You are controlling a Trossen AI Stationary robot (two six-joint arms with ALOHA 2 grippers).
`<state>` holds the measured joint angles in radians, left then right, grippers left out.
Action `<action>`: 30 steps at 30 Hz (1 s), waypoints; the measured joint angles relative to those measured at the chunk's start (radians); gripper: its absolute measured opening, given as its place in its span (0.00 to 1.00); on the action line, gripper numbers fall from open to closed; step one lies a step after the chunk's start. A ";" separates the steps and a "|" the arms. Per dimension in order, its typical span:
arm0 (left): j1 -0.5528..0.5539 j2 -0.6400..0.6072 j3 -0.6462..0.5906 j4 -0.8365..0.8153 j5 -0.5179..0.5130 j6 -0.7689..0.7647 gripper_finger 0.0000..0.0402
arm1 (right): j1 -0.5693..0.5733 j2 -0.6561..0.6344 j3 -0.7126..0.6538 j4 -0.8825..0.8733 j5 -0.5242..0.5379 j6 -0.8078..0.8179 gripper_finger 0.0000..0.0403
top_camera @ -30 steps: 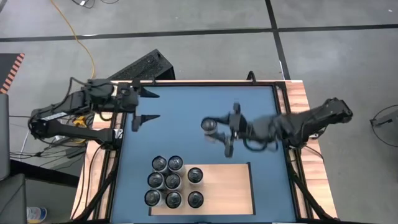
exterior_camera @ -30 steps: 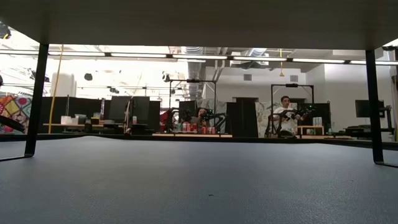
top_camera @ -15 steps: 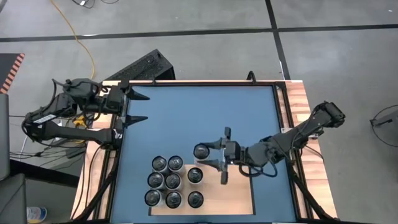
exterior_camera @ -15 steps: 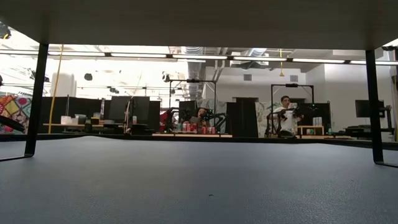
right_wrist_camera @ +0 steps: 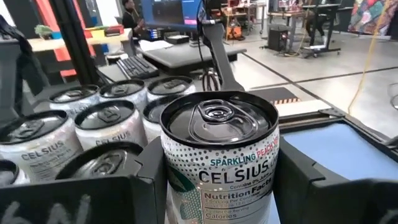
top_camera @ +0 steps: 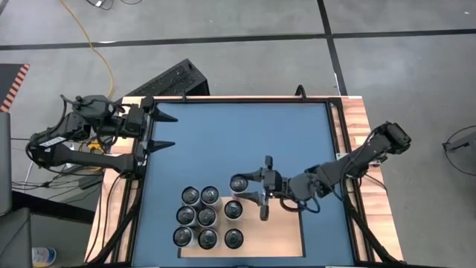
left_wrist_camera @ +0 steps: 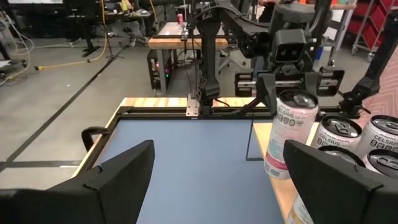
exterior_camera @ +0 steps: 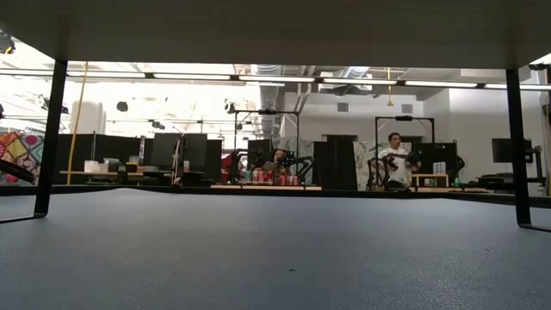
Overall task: Place canned beverage on shelf
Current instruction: Put the white pink soda can on the shelf aligned with the other white pink soda cans
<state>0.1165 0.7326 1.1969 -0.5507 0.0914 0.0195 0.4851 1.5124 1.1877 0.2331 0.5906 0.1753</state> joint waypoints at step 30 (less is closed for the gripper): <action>0.000 0.000 0.000 0.000 -0.005 0.001 0.85 | -0.037 0.064 0.001 0.053 -0.119 0.016 0.50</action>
<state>0.1165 0.7327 1.1969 -0.5510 0.0859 0.0202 0.4480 1.5764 1.1885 0.2865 0.4711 0.1911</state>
